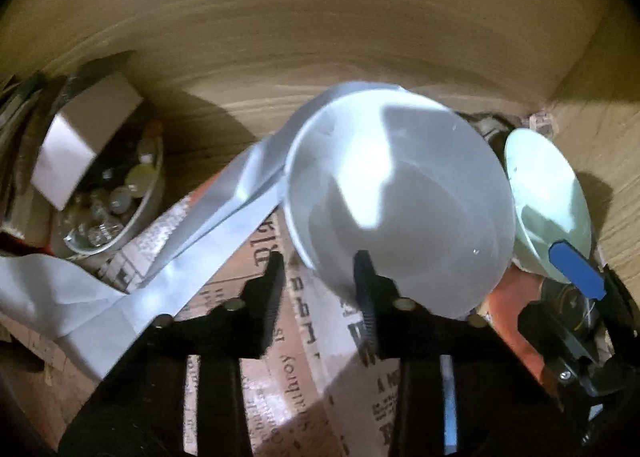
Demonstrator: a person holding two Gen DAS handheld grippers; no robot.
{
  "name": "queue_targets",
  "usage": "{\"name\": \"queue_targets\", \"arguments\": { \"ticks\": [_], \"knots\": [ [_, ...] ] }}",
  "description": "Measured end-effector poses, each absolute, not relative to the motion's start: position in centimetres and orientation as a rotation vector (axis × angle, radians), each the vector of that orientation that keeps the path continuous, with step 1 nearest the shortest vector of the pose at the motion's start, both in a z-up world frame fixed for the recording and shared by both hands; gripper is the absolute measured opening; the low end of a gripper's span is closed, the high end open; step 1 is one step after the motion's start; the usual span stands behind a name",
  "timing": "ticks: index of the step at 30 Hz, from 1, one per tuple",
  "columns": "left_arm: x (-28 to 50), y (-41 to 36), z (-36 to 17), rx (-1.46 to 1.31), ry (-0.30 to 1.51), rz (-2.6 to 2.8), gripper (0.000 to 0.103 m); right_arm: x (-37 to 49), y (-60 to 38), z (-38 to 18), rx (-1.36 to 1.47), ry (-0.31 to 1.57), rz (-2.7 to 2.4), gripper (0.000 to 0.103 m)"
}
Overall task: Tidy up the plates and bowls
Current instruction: 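Lift the white bowl and carry it toward the grey bowl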
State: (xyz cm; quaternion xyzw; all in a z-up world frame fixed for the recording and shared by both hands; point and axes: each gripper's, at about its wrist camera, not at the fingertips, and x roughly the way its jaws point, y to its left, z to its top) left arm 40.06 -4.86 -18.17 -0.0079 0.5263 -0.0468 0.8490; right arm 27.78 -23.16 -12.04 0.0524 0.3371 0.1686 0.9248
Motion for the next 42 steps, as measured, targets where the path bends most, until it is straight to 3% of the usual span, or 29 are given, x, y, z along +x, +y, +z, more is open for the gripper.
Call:
{"name": "queue_targets", "arguments": {
  "ticks": [4,14,20,24,27,42],
  "knots": [
    [39.8,-5.5,-18.2,0.030,1.101,-0.105,0.022,27.8,-23.2,-12.1,0.101,0.699,0.348,0.062],
    [36.4,-5.2,-18.5,0.111,1.145,-0.110,0.021,27.7,-22.3,-12.3,0.073,0.714,0.371,0.055],
    [33.4,-4.8,-18.5,0.165,1.167,-0.144,0.021,28.1,-21.5,-13.1,0.056,0.759,0.395,0.045],
    [32.1,-4.7,-18.5,0.192,1.165,-0.160,0.021,28.6,-20.9,-14.0,0.038,0.809,0.417,0.034],
    [32.1,-4.6,-18.5,0.194,1.150,-0.162,0.021,29.0,-20.3,-14.8,0.025,0.849,0.441,0.017],
    [30.0,-3.4,-16.4,0.133,1.087,-0.152,0.020,27.6,-19.9,-13.0,0.014,0.810,0.418,0.017]
  ]
}}
